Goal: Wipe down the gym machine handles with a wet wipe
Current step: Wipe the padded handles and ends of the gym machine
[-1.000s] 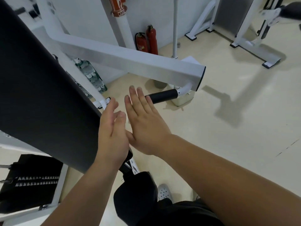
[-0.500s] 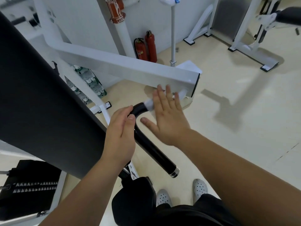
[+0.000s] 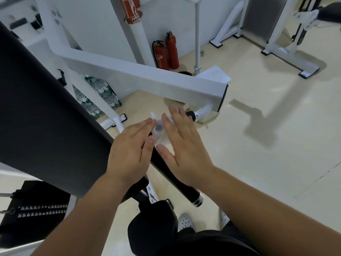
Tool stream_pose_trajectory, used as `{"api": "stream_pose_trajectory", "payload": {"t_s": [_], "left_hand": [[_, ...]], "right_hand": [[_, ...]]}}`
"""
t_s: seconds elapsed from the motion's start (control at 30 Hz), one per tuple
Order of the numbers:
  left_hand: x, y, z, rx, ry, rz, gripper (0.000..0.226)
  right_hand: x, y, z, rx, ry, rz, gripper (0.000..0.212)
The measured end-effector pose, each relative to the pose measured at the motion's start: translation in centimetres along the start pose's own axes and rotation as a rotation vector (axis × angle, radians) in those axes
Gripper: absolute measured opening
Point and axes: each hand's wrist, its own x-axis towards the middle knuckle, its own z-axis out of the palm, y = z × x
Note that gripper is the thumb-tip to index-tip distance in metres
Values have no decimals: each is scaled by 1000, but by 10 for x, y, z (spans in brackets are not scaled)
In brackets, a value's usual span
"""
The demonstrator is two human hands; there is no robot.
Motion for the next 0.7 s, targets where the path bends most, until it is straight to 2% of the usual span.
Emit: {"api": "stream_pose_trajectory", "payload": {"t_s": [0.07, 0.1, 0.2, 0.27, 0.33, 0.4, 0.53, 0.7], "left_hand": [[-2, -3, 1, 0, 23, 1, 50], [-4, -5, 2, -10, 45, -4, 50], [-12, -7, 4, -51, 131, -31, 47], [-17, -7, 5, -87, 171, -59, 46], [-20, -7, 6, -118, 203, -81, 46], [-22, -9, 5, -133, 244, -98, 46], [-27, -12, 5, -141, 289, -66, 41], [-33, -15, 2, -246, 299, -32, 41]], "right_hand": [[-20, -1, 2, 203, 143, 166, 58], [-28, -4, 3, 309, 113, 281, 59], [-35, -14, 7, 545, -186, 488, 70], [-29, -26, 5, 620, -307, 447, 73], [-23, -42, 2, 531, -340, 310, 80], [-21, -53, 4, 392, -314, 281, 88], [-13, -47, 10, 36, -88, 303, 83], [15, -34, 16, -141, -150, 36, 74]]}}
